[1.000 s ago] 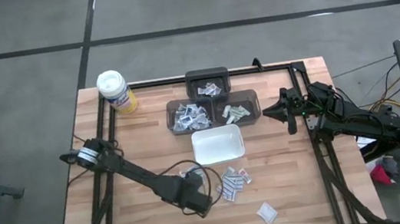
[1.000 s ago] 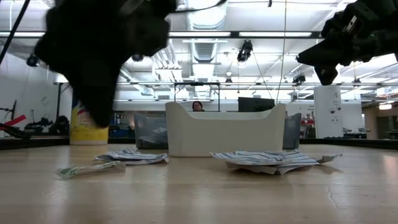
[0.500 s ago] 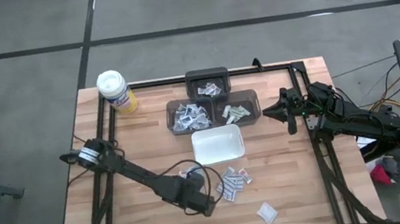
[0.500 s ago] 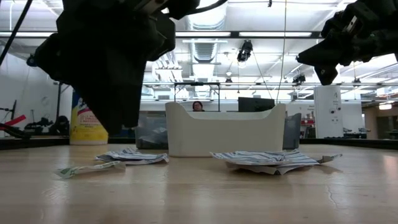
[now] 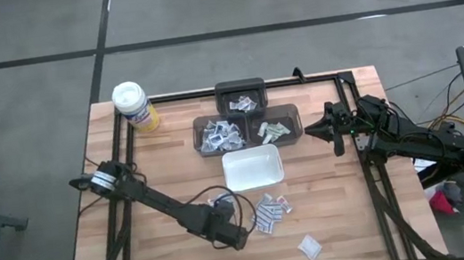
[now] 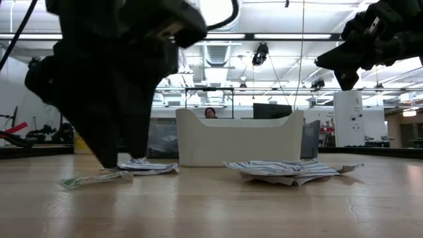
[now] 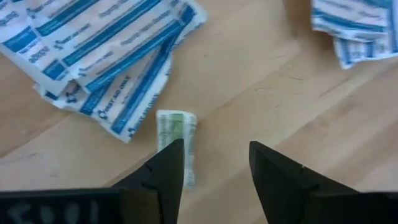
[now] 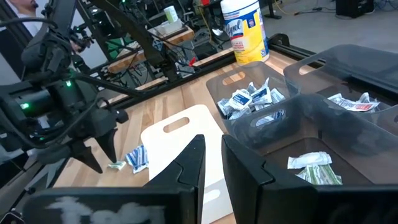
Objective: Pick & Place First Aid Supplies
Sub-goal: Put the green bandage into the bottom right black bin
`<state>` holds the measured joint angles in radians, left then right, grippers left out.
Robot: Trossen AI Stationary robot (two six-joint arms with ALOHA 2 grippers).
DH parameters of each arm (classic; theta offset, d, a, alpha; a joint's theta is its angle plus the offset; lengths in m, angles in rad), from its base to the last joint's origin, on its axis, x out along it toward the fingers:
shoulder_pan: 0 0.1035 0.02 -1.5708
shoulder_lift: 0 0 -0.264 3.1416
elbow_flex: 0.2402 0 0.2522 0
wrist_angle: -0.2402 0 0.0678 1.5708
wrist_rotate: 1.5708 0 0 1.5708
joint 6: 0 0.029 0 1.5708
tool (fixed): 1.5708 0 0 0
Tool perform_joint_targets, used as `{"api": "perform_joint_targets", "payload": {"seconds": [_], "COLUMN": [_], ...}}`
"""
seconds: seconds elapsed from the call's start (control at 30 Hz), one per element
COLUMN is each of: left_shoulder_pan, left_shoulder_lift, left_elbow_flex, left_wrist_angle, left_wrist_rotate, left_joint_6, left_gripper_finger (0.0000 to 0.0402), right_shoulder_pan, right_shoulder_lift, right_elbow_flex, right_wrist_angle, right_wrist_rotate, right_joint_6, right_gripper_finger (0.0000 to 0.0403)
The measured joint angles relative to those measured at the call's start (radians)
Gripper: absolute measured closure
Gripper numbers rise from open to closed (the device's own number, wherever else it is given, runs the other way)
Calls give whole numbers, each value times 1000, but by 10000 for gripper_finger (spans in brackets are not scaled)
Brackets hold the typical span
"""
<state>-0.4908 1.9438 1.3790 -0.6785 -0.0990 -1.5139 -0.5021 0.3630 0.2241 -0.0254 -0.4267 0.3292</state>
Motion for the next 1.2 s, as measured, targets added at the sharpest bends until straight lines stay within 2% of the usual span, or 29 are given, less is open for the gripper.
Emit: {"api": "perform_joint_targets", "payload": {"seconds": [0.43,0.83,1.03,1.2], "left_shoulder_pan": [3,2,3,2], "left_shoulder_lift": [21,48,44,19], "left_elbow_flex": [-103,-95,-93,-44], "left_wrist_angle": [53,42,44,41], "left_wrist_rotate": [34,49,54,35], "left_joint_6": [-37,-6,6,105], "left_gripper_finger": [250,346,378,399], "right_shoulder_pan": [0,0,0,0], "right_shoulder_lift": [1,0,0,0], "right_elbow_flex": [0,0,0,0], "right_wrist_angle": [0,0,0,0], "right_wrist_rotate": [0,7,9,10], "right_joint_6": [0,0,0,0], "right_gripper_finger": [351,351,351,351]}}
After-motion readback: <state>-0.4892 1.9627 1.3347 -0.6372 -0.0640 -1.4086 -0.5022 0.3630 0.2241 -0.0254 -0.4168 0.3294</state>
